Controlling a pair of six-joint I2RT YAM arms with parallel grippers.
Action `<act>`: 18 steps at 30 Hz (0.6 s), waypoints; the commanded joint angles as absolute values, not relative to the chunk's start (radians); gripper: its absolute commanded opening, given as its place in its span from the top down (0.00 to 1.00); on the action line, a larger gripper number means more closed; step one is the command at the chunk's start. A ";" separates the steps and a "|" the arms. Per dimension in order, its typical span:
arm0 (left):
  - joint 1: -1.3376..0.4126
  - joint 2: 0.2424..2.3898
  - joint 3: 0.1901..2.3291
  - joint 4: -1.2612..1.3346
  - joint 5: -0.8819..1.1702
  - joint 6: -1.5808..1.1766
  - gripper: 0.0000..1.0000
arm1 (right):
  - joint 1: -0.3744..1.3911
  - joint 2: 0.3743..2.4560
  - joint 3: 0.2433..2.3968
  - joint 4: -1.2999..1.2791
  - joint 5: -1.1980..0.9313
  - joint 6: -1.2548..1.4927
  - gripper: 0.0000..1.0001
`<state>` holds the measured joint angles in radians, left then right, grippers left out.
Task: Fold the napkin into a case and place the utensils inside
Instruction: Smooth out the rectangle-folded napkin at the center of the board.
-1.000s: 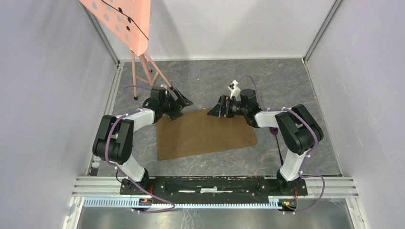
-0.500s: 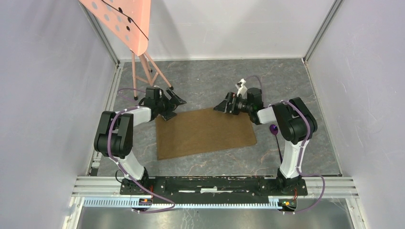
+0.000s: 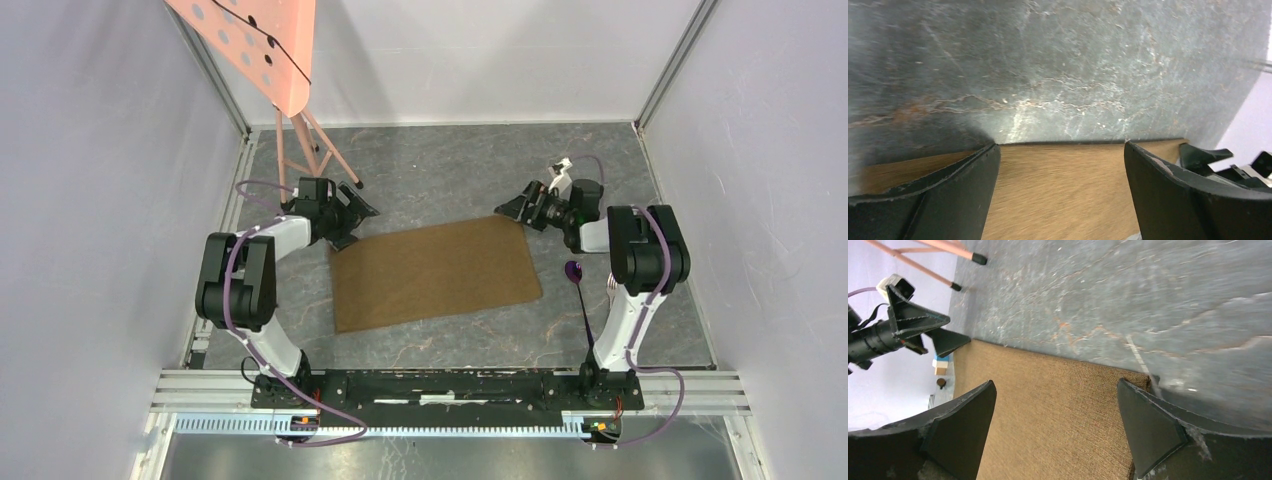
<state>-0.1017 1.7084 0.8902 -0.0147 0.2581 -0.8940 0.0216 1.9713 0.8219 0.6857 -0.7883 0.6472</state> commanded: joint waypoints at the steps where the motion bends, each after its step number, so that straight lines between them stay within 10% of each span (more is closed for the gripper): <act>1: -0.083 1.689 0.966 -0.198 0.158 -0.788 0.00 | -0.044 1.954 0.845 0.502 -0.691 0.542 0.02; 18: -0.081 1.588 0.994 -0.321 0.345 -0.764 0.00 | 0.189 1.502 0.694 0.197 -0.642 0.389 0.02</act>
<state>-0.0845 1.5230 1.0107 -0.3012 0.3000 -0.8062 0.1825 1.5551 0.7887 0.2153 -0.6102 0.3866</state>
